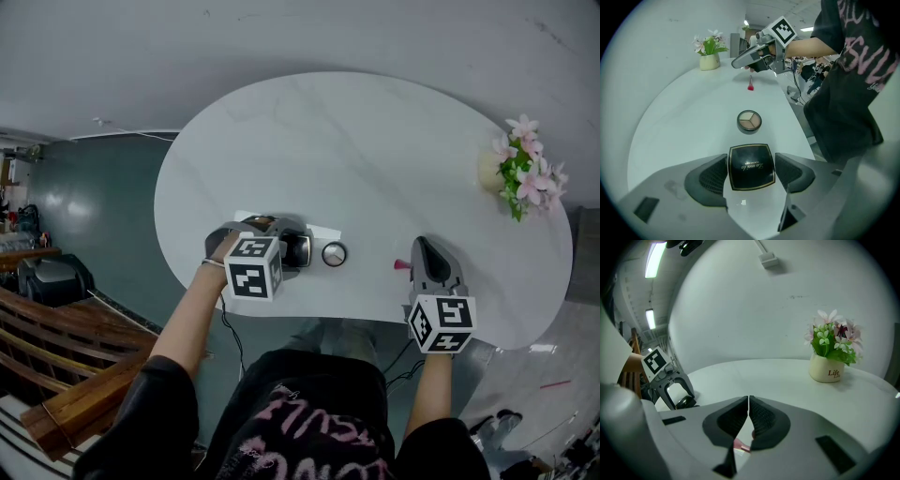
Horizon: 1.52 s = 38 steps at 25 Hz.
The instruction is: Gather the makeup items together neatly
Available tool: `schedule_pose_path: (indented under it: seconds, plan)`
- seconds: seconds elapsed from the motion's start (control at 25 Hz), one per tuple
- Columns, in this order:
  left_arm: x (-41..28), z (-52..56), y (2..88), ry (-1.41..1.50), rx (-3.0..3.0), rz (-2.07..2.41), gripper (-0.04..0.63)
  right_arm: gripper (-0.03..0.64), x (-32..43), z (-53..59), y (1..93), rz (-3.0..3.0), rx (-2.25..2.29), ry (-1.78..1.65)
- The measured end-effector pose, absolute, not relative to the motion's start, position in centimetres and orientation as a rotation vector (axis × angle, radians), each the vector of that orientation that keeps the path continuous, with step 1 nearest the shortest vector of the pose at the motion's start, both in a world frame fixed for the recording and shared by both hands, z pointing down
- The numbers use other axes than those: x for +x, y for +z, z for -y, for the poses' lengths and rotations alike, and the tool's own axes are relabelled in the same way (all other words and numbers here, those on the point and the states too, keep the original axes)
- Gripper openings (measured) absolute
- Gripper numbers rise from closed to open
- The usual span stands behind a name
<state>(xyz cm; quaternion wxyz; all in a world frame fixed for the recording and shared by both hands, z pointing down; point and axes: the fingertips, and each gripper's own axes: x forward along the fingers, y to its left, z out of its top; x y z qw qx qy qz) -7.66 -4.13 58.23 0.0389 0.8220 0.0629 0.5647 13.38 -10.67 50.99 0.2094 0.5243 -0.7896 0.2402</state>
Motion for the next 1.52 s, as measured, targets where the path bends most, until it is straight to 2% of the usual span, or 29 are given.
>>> schedule_pose_path:
  seconds: [0.16, 0.44, 0.56, 0.68, 0.76, 0.92, 1.08, 1.52]
  plan:
    - [-7.6, 4.0, 57.2, 1.670, 2.536, -0.132, 0.304, 0.064, 14.4, 9.8, 51.3, 2.178, 1.446, 0.667]
    - [-7.0, 5.2, 54.1, 1.338, 2.600, 0.197, 0.304, 0.069, 15.4, 8.6, 51.5, 2.163, 1.376, 0.626]
    - [-7.3, 5.0, 53.6, 1.282, 2.589, 0.283, 0.304, 0.124, 15.7, 8.2, 51.5, 2.157, 1.321, 0.581]
    - [-7.5, 4.9, 53.4, 1.205, 2.566, 0.378, 0.296, 0.130, 15.8, 8.0, 51.4, 2.146, 1.263, 0.524]
    - [-7.6, 5.2, 53.0, 1.145, 2.552, 0.461, 0.241, 0.141, 15.8, 7.7, 51.5, 2.133, 1.198, 0.480]
    - [-7.7, 5.8, 52.5, 1.050, 2.527, 0.606, 0.032, 0.157, 15.6, 7.0, 52.1, 2.085, 1.013, 0.354]
    - [-7.4, 5.8, 52.3, 0.962, 2.497, 0.654, 0.020, 0.187, 14.9, 6.3, 52.7, 2.061, 0.823, 0.267]
    - [-6.0, 5.1, 52.8, 0.896, 2.471, 0.712, 0.018, 0.190, 14.4, 4.3, 56.1, 1.913, 0.271, 0.122]
